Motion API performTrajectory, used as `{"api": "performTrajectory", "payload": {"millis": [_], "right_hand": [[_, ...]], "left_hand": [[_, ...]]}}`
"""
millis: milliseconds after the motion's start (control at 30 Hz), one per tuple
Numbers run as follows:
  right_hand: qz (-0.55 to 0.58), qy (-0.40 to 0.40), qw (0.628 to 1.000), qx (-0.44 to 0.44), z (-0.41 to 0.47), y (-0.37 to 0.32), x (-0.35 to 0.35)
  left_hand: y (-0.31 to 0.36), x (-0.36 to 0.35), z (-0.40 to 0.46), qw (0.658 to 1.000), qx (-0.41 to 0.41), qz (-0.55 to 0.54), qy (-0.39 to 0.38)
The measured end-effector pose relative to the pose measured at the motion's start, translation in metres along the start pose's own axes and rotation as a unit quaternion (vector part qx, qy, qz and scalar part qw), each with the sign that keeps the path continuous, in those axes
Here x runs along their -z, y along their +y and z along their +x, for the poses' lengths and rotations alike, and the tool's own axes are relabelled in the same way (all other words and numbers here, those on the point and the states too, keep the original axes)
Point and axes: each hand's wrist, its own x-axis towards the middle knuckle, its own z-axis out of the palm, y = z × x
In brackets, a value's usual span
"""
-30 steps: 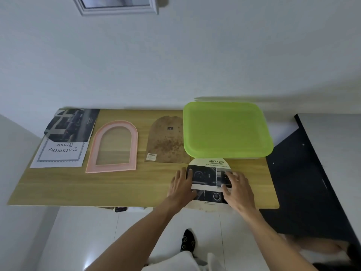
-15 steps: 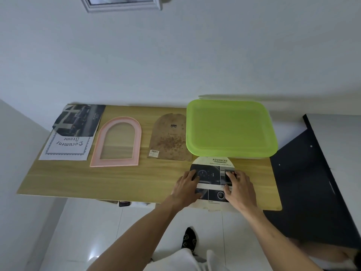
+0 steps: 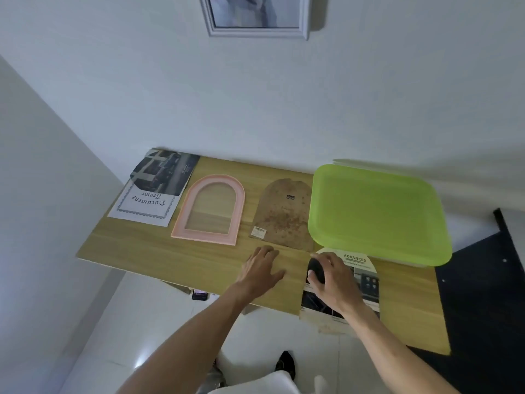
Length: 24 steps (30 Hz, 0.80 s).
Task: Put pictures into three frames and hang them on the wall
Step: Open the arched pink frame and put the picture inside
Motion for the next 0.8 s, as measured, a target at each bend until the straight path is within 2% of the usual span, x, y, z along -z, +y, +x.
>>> {"api": "performTrajectory", "payload": {"millis": [167,333,667,800], "right_hand": [[0.004,-0.054,0.998,0.044,0.044,-0.061,-0.009],[-0.001,-0.051,0.996,0.071,0.098,-0.116,-0.023],[-0.022,-0.078,0.994,0.071,0.2,-0.228,-0.068],[-0.024,-0.091,0.995,0.045,0.234,-0.268,-0.093]], "left_hand": [[-0.055,0.043,0.006,0.996,0.047,-0.025,0.065],[-0.114,0.089,0.022,0.991,0.07,-0.042,0.104],[-0.247,0.17,0.061,0.989,0.093,-0.048,0.105],[-0.296,0.197,0.07,0.991,0.1,-0.013,0.088]]}}
